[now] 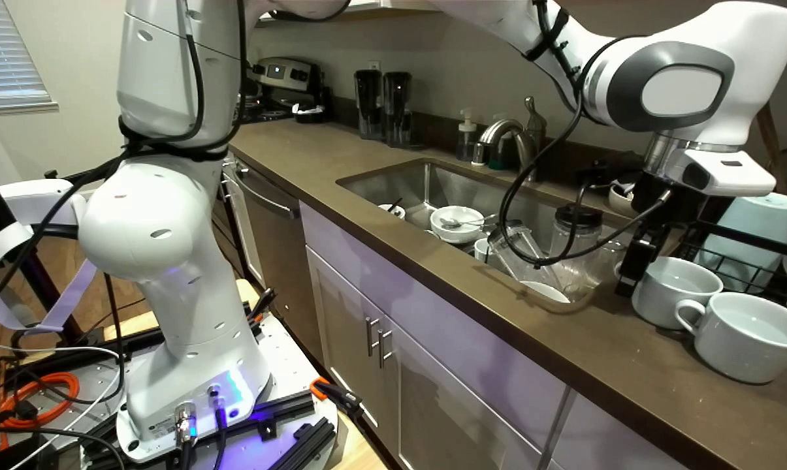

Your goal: Pour the water out of the mug on the left and move the mug to the left side of the sink

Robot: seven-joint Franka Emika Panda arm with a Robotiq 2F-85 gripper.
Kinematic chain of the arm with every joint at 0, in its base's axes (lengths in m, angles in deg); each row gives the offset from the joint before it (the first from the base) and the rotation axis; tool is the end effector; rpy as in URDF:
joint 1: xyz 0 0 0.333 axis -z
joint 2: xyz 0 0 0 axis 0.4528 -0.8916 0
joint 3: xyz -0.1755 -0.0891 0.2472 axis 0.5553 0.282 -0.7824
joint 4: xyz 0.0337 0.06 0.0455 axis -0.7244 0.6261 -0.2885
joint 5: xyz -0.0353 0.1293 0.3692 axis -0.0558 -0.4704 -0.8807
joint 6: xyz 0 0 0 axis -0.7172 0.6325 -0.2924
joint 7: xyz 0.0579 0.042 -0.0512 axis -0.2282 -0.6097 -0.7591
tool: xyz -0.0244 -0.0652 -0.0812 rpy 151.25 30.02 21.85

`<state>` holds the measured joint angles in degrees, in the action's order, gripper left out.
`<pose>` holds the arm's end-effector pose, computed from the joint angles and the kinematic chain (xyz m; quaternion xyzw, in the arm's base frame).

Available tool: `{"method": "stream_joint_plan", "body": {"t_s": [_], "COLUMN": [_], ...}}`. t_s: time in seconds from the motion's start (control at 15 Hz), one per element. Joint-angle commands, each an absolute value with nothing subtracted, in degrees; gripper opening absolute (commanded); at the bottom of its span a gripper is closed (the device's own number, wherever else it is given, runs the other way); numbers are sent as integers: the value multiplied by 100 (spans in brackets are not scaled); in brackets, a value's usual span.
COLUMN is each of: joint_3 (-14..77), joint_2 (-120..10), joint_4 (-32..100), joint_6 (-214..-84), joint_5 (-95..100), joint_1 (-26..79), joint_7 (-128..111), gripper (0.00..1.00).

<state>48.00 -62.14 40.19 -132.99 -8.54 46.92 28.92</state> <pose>0.5148 -0.4004 0.3572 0.7378 -0.6748 -0.0174 0.0103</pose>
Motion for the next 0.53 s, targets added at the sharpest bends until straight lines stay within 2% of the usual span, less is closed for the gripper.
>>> {"method": "stream_joint_plan", "body": {"t_s": [0.0,0.13,0.27,0.47], "joint_3": [4803,4803,4808,4817], "joint_2": [-5957,-5914,-5860,-5752], "joint_4": [4255,4295,4353,4487], "joint_6": [-13219,-13225,-13241,-13281], "joint_5": [-952,-948,-934,-910], "joint_1": [4662,4657,4651,4634], "joint_7": [2942,2942,2938,2946], "gripper": [54,51,54,53]}}
